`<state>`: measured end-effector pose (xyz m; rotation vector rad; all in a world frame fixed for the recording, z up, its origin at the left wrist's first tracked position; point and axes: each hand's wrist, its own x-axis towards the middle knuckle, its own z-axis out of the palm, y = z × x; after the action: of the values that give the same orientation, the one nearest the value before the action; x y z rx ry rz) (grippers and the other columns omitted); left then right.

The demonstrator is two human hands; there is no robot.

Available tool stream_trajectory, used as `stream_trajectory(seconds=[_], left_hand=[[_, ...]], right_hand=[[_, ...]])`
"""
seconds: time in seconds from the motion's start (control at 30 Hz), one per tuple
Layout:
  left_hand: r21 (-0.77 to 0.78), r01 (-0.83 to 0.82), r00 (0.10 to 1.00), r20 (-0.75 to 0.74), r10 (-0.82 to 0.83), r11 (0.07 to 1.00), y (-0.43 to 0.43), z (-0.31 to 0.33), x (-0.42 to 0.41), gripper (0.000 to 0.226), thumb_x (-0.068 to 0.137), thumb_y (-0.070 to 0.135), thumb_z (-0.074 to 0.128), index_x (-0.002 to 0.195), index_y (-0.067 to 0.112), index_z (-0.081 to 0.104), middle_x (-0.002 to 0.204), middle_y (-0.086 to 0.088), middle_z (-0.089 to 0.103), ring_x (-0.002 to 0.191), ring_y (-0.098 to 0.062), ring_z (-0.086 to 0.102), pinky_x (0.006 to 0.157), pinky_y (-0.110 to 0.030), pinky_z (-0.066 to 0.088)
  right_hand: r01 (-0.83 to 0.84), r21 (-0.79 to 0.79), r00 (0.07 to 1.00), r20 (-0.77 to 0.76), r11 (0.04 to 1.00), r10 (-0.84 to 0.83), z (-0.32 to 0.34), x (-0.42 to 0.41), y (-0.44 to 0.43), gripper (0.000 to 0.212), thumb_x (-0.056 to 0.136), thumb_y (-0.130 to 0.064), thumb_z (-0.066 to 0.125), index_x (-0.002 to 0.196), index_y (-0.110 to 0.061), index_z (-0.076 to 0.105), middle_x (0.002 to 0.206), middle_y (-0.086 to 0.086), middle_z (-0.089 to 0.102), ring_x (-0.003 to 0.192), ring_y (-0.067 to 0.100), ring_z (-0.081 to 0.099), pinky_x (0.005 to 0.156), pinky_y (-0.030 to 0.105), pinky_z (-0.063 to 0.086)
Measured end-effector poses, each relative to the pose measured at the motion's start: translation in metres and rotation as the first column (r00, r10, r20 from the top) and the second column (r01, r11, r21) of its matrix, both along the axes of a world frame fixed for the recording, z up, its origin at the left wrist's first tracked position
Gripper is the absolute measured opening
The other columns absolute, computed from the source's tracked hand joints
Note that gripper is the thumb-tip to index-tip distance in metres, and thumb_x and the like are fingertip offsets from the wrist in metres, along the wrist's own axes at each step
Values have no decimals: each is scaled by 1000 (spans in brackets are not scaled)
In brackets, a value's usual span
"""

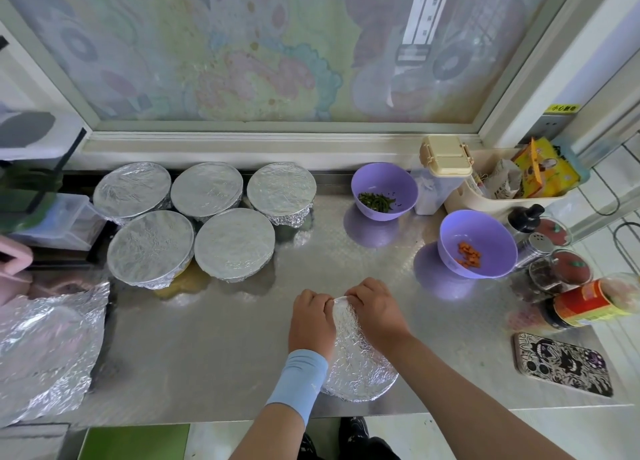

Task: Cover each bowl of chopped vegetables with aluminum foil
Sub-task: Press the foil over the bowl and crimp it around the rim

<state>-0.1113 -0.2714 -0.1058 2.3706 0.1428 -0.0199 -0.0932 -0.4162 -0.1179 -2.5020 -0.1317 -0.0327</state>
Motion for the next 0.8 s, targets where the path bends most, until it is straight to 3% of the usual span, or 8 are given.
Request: stream_trajectory(seconds=[0.1, 0.2, 0.3, 0.43, 0.6, 0.7, 0.8], left_hand=[[30, 38, 999, 18, -38, 999, -3, 2, -1, 21, 98, 16, 50, 101, 12, 70, 97, -2, 53, 97, -20, 47, 81, -32, 45], [-5, 102, 994, 38, -102, 995, -5, 3, 1, 19, 99, 22, 51, 106, 17, 68, 97, 3, 52, 97, -15, 44, 79, -24, 40], [-18, 72, 997, 12, -72, 997, -4, 1, 4, 18, 99, 22, 53, 103, 18, 70, 93, 2, 52, 95, -16, 46, 78, -26, 40], [24, -28, 1000, 15, 28, 999, -2, -2, -3, 20, 98, 16, 50, 101, 15, 70, 93, -2, 52, 95, -22, 48, 78, -31, 43], [51, -56, 998, 11, 56, 997, -5, 0, -5, 18, 96, 10, 51, 94, 10, 69, 93, -5, 53, 95, -25, 49, 80, -35, 46], [58, 26, 997, 68, -30, 998, -9, 4, 3, 17, 91, 3, 53, 96, 10, 68, 95, -5, 55, 94, -23, 49, 81, -35, 48], [47, 157, 980, 115, -162, 986, -11, 1, 11, 14, 94, 11, 56, 98, 12, 69, 95, -3, 57, 93, -21, 49, 80, -31, 46]], right_hand=[[0, 11, 1000, 2, 1000, 0, -2, -1, 0, 17, 91, -22, 57, 90, -16, 73, 85, -1, 55, 85, 23, 53, 80, 36, 47], [-20, 10, 1000, 21, 1000, 20, -1, -1, -1, 16, 89, -22, 59, 93, -17, 74, 82, 1, 54, 81, 25, 55, 77, 34, 47], [-49, -19, 998, 48, 999, 50, 2, 1, -3, 16, 86, -19, 63, 96, -15, 74, 80, 2, 58, 76, 27, 58, 75, 36, 50], [52, -22, 997, 57, 998, -51, 5, -6, -7, 9, 85, -13, 67, 93, -15, 70, 89, 0, 59, 84, 25, 56, 82, 34, 43], [86, 9, 996, -19, 996, -86, 4, -5, -6, 7, 88, -13, 66, 88, -16, 72, 87, 0, 58, 88, 24, 53, 84, 34, 43], [99, 15, 995, -2, 995, -99, 1, -5, -7, 9, 88, -14, 65, 87, -15, 73, 83, 0, 56, 83, 24, 53, 80, 36, 46], [77, 12, 996, 38, 997, -78, 0, -8, -5, 11, 88, -17, 63, 87, -16, 73, 81, 1, 54, 79, 25, 53, 75, 37, 47]])
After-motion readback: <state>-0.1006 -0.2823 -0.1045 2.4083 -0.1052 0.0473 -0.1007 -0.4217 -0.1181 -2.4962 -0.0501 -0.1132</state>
